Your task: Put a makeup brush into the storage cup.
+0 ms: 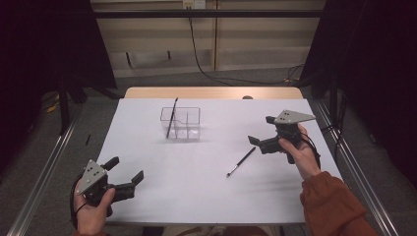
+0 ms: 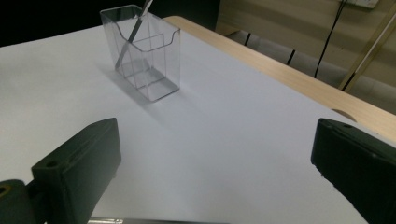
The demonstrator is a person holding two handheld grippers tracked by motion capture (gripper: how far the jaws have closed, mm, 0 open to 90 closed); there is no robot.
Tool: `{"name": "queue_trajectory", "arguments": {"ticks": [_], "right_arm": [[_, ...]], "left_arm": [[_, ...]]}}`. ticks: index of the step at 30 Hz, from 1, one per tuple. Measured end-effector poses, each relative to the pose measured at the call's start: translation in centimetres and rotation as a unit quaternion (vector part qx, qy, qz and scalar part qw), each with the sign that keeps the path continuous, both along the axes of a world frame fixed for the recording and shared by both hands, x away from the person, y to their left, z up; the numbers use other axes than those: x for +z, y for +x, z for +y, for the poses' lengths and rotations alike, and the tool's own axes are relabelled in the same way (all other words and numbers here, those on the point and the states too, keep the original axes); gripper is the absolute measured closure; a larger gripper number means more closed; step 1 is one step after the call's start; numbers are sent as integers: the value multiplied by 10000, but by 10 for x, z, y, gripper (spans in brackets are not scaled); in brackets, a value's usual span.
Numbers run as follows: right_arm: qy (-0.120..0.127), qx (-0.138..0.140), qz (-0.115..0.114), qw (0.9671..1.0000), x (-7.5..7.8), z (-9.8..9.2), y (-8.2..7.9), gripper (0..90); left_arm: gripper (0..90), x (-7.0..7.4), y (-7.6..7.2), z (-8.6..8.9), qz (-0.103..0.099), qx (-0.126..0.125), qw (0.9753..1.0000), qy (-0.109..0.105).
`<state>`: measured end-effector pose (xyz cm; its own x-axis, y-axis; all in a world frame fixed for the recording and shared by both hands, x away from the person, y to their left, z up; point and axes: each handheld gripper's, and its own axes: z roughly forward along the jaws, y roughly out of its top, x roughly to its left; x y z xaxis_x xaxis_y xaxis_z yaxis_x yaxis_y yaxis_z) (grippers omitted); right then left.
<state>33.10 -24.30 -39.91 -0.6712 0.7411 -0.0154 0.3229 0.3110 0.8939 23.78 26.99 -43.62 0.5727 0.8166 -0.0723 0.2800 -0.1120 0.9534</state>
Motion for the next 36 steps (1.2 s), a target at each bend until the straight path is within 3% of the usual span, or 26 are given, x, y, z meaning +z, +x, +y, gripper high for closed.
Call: {"name": "queue_trajectory", "arguments": {"ticks": [10,12,15,19,22,24,30,33,36], "right_arm": [[-554,128,415,9975,9,-1,5,26],[-711,201,543,9958,11,0,6,30],[-912,462,944,9903,12,3,8,21],[-1079,607,1166,9854,10,6,10,24],[-1179,800,1497,9784,7,6,14,27],[-1214,938,1796,9717,3,5,16,26],[-1558,1073,2114,9589,-2,6,17,29],[-1726,1282,2226,9509,-3,8,18,29],[-1887,1317,2307,9454,-6,9,19,30]], "left_arm": [[25,0,1,0,19,39,10000,25],[25,0,1,0,21,47,10000,17],[25,0,0,0,18,30,10000,14],[25,0,0,0,16,29,10000,23],[25,0,0,0,15,39,10000,31],[25,0,0,0,18,52,10000,26],[25,0,1,0,27,38,10000,45],[25,0,0,0,24,41,10000,37],[25,0,1,0,41,29,10000,32]]}}
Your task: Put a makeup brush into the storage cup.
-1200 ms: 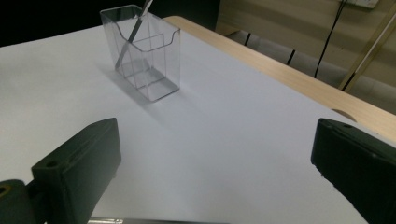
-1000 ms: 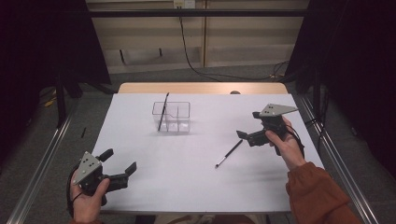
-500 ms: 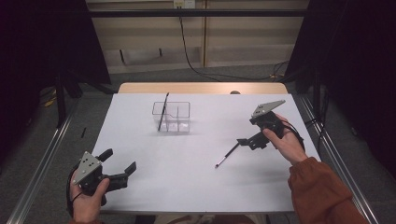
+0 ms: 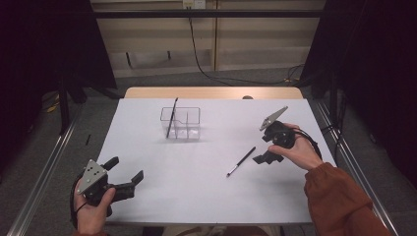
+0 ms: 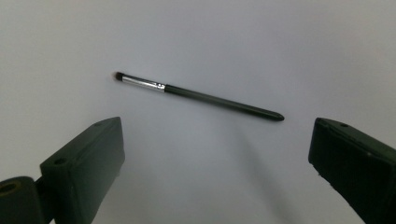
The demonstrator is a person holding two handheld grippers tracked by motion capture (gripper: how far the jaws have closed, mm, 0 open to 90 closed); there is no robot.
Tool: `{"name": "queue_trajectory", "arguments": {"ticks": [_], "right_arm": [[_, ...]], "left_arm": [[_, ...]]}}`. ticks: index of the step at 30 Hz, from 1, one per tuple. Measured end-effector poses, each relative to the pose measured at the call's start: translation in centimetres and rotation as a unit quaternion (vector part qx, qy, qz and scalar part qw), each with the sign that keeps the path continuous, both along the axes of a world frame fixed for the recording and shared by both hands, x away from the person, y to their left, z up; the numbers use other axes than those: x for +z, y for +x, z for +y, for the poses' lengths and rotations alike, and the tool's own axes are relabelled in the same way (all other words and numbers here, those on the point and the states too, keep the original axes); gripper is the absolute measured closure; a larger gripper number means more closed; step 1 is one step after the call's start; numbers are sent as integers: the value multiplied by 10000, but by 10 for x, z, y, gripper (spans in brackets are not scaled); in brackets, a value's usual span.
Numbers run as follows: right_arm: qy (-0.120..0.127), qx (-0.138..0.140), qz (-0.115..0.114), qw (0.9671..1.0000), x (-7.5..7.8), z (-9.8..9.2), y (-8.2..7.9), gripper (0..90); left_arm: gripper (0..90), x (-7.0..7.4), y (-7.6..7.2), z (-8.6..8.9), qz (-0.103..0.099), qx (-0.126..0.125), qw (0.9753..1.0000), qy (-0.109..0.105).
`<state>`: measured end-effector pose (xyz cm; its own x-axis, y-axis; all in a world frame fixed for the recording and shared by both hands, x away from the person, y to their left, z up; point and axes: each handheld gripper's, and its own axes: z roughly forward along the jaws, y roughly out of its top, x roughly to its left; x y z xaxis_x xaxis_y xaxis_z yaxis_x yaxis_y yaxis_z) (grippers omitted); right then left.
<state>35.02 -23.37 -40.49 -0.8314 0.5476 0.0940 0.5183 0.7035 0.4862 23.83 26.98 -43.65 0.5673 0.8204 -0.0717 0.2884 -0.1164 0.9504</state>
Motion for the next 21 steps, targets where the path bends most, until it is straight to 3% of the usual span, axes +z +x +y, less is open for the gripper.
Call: {"name": "queue_trajectory", "arguments": {"ticks": [8,18,21], "right_arm": [[-410,301,265,9984,-9,8,5,74],[-675,711,323,9947,-12,22,8,95],[-603,810,408,9940,-13,24,11,55]], "left_arm": [[25,0,0,0,-15,-18,10000,34],[25,0,0,-1,-27,-46,10000,33],[25,0,0,-1,-32,-37,10000,11]]}}
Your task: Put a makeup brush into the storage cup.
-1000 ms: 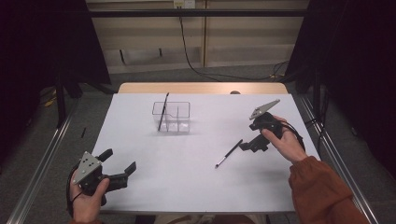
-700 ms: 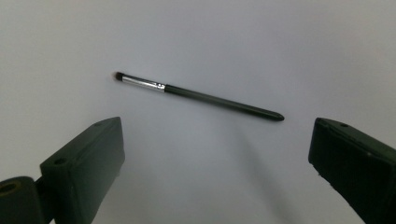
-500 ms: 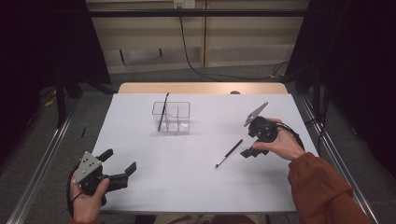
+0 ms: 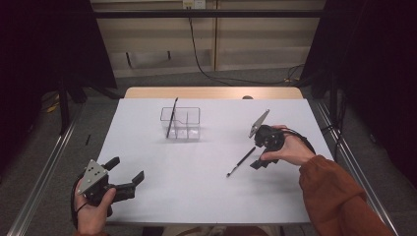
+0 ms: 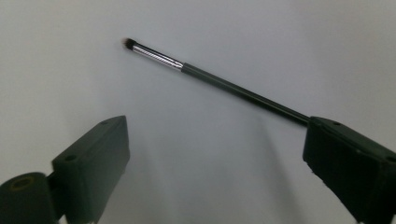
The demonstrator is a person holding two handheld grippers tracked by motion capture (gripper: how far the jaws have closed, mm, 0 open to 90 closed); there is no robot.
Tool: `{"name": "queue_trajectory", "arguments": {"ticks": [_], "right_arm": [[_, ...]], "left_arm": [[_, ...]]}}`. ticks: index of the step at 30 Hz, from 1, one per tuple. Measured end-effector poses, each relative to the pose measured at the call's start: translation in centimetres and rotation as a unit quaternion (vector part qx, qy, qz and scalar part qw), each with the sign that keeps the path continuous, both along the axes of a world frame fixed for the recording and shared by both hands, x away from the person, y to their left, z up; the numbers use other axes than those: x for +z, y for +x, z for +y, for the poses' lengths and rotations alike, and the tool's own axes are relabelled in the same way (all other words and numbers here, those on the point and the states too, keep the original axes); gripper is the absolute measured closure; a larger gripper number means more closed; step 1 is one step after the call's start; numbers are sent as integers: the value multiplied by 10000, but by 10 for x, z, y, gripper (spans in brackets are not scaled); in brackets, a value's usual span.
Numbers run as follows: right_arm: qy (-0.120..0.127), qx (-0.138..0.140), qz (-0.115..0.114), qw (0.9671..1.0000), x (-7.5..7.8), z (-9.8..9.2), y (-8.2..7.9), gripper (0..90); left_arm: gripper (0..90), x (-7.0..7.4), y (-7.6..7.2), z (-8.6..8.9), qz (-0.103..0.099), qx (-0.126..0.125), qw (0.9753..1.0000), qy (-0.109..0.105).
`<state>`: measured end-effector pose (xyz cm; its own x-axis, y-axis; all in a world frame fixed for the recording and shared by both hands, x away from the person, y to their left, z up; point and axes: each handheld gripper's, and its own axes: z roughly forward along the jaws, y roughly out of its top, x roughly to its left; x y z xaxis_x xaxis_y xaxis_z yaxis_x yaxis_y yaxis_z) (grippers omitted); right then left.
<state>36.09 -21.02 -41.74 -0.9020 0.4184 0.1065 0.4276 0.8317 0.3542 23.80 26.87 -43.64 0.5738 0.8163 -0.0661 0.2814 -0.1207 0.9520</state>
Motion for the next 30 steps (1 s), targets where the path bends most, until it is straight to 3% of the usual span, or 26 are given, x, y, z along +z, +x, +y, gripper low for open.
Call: {"name": "queue_trajectory", "arguments": {"ticks": [8,13,18,22,25,30], "right_arm": [[-81,190,-14,9998,-4,10,9,71],[-97,284,70,9995,-9,18,16,127],[-157,432,-24,9989,-12,20,20,198],[-251,425,-24,9988,-16,21,25,182],[-269,519,-186,9981,-18,21,30,212],[-360,558,-133,9977,-22,18,37,247]], "left_arm": [[25,1,0,-1,-10,-10,10000,43],[25,0,0,-1,0,9,10000,46],[25,0,0,0,8,-12,10000,65],[25,0,1,-2,17,-15,10000,68],[25,0,1,-3,40,-48,9999,91],[25,-1,1,-1,49,-16,10000,44]]}}
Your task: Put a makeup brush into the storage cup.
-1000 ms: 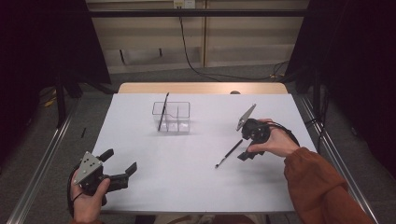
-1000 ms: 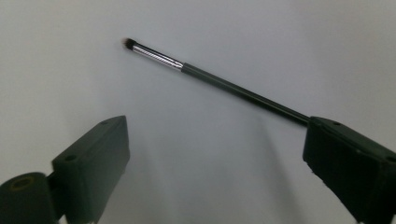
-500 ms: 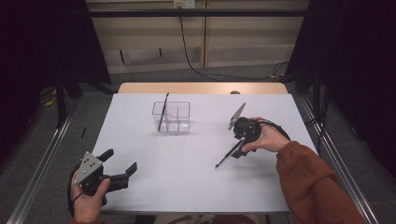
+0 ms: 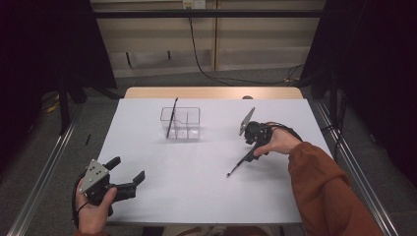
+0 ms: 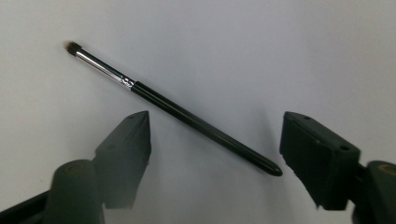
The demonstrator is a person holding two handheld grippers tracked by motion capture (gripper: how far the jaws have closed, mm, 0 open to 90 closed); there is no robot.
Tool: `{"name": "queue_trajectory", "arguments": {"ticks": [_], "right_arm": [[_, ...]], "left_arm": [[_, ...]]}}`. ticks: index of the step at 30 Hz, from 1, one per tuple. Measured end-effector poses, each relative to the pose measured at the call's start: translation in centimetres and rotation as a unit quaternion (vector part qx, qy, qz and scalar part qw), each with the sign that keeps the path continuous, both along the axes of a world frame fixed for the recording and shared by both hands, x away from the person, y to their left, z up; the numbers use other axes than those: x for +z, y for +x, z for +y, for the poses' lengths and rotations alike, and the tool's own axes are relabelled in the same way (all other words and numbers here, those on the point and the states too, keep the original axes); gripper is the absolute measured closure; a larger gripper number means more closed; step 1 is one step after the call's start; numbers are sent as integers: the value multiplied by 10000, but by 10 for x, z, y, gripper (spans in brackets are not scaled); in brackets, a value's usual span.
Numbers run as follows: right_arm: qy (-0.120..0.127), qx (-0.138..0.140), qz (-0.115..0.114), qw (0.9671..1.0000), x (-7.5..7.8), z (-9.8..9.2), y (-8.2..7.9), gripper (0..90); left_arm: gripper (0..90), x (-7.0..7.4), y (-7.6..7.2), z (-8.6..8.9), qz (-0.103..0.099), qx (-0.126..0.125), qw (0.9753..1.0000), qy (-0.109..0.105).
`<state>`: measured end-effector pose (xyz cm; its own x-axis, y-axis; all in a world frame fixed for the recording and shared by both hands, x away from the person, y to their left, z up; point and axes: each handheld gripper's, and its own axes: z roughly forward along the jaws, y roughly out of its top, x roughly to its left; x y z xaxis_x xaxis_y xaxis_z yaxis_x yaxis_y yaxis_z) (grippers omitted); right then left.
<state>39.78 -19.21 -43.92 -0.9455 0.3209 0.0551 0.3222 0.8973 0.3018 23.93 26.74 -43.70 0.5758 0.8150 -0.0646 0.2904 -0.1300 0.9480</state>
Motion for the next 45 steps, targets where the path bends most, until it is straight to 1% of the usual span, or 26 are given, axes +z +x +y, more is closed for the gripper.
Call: {"name": "queue_trajectory", "arguments": {"ticks": [2,3,4,6,9,11,12,15,16,19,20,22,24,26,28,30,32,35,39,42,45], "right_arm": [[-20,58,0,10000,-2,-1,-1,244],[-73,59,85,9999,-3,-1,-2,254],[-124,150,44,9998,-4,-1,-2,255],[-204,172,15,9996,-5,-1,-3,259],[-194,216,-29,9996,-7,0,-3,271],[-251,243,28,9994,-9,1,-3,290],[-310,333,1,9990,-12,2,-2,295],[-370,375,17,9986,-16,3,-1,321],[-386,349,28,9986,-16,3,-1,321],[-397,351,16,9986,-16,3,-1,334],[-424,393,3,9983,-16,3,-1,343],[-454,470,6,9979,-15,4,-1,381],[-487,615,21,9969,-14,5,-1,442],[-527,584,68,9969,-13,4,0,490],[-603,690,54,9958,-13,6,1,507],[-689,691,69,9952,-12,9,0,532],[-698,701,84,9951,-12,9,0,562],[-701,752,137,9946,-11,8,0,682],[-705,802,161,9942,-11,7,1,778],[-779,789,189,9937,-11,9,1,823],[-830,784,160,9933,-11,11,0,842]], "left_arm": [[25,0,0,0,-8,-18,10000,-3],[25,0,0,0,-12,-15,10000,-9],[25,0,0,0,-2,-18,10000,-5],[25,0,0,-1,2,-23,10000,8],[25,0,0,-1,-4,-35,10000,20],[25,0,0,0,15,-30,10000,38],[25,0,0,0,21,-45,10000,44],[25,0,0,0,16,-70,10000,34],[25,0,0,0,18,-65,10000,35],[25,-1,0,0,42,-65,10000,39],[25,-1,0,-1,45,-75,10000,27],[25,-1,0,-1,62,-94,9999,36],[25,0,-1,-2,50,-99,9999,45],[25,-1,-1,-1,44,-109,9999,58],[25,-1,-1,-1,52,-100,9999,48],[25,0,-2,0,61,-111,9999,42],[25,0,-2,0,57,-114,9999,55],[25,0,-3,0,60,-132,9999,57],[25,0,-2,0,61,-142,9998,86],[25,0,-3,0,65,-140,9998,84],[25,-1,-3,0,70,-140,9998,88]]}}
